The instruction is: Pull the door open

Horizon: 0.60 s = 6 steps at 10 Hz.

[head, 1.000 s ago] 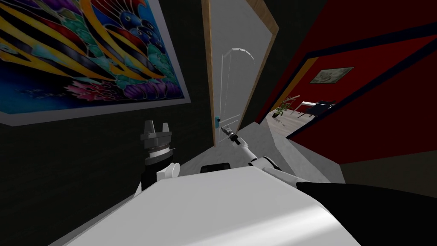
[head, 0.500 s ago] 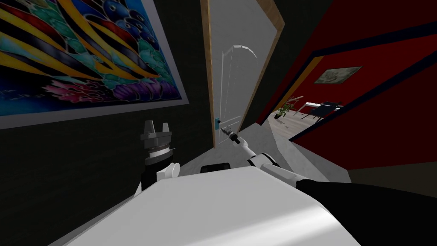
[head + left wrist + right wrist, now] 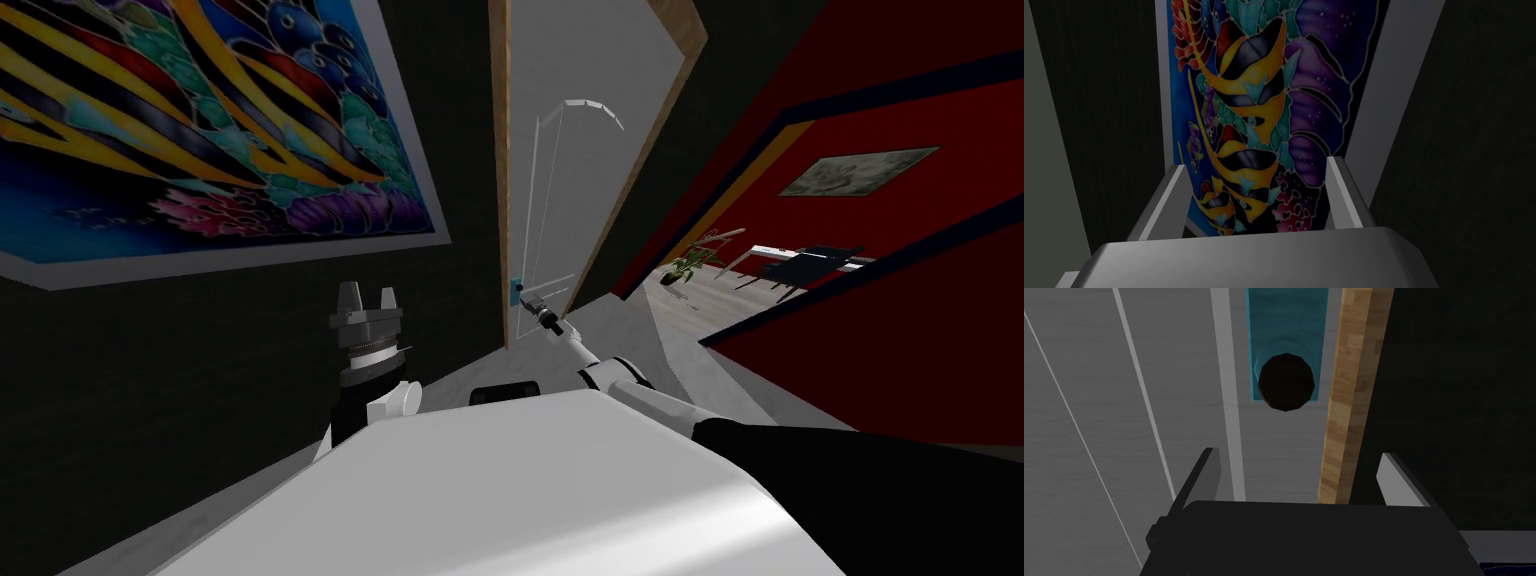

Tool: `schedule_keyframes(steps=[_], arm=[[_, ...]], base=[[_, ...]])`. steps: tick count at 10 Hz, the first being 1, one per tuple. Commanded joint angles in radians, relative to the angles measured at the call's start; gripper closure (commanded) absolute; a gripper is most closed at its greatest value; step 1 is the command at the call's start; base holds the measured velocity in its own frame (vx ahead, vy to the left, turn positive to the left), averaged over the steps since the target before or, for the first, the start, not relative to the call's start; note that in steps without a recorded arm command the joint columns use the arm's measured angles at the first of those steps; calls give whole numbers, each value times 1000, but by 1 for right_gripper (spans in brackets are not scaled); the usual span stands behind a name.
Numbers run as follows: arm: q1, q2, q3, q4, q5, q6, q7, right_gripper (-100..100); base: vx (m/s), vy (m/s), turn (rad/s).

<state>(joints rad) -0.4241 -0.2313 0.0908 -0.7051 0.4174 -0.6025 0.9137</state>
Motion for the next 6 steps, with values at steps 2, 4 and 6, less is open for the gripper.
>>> schedule_keyframes(steps=[2, 4, 6], arm=[[-12, 16, -55, 23, -10, 12, 45, -100], [-20, 28, -101, 38, -17, 23, 79, -100], [-24, 34, -124, 46, -21, 29, 97, -100]], base=[[38, -33, 203], [53, -41, 202], [41, -33, 142]])
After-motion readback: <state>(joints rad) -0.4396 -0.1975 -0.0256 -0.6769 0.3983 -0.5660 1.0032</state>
